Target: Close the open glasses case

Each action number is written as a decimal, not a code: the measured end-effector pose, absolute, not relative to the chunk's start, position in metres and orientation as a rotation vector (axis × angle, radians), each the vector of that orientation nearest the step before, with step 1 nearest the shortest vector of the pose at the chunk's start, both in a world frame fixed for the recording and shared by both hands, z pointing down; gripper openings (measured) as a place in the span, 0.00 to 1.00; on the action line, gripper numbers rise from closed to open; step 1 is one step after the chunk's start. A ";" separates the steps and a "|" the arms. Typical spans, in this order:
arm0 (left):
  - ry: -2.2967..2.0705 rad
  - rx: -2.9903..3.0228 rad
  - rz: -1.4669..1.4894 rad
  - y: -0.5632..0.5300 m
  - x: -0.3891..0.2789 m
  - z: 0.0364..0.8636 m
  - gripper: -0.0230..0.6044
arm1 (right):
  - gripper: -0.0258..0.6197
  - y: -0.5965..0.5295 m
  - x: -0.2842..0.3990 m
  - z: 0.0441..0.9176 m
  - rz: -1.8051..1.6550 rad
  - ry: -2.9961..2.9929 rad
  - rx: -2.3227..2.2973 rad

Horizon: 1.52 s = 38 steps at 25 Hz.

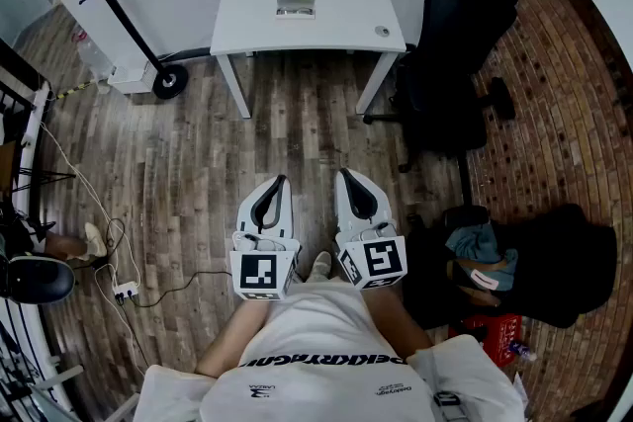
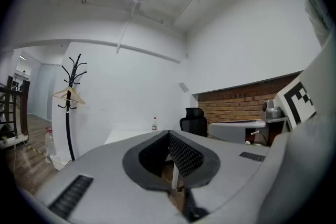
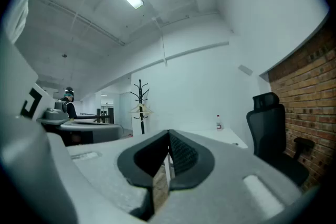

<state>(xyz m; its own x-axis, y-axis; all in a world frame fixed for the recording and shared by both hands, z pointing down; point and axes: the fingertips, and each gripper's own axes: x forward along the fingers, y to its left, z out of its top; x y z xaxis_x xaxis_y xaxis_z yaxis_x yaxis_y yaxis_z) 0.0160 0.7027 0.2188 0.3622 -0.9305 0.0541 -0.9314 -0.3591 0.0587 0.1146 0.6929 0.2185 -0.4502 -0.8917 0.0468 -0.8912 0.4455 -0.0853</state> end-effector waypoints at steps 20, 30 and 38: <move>-1.775 2.476 0.009 0.696 0.082 0.236 0.03 | 0.04 0.673 0.189 0.232 -0.179 2.637 -1.583; -1.778 2.485 0.004 0.636 0.074 0.251 0.03 | 0.04 0.611 0.174 0.240 -0.148 2.638 -1.539; -1.766 2.456 -0.031 0.547 0.040 0.260 0.03 | 0.04 0.531 0.137 0.251 -0.163 2.679 -1.529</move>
<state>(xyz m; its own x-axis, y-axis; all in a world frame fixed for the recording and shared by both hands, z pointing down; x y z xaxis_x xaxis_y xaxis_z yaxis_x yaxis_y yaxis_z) 0.0403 0.5473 0.2600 0.3207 -0.9458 0.0510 -0.9434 -0.3141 0.1065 0.1371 0.5311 0.2511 -0.5087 -0.8609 0.0066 -0.8553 0.5046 -0.1176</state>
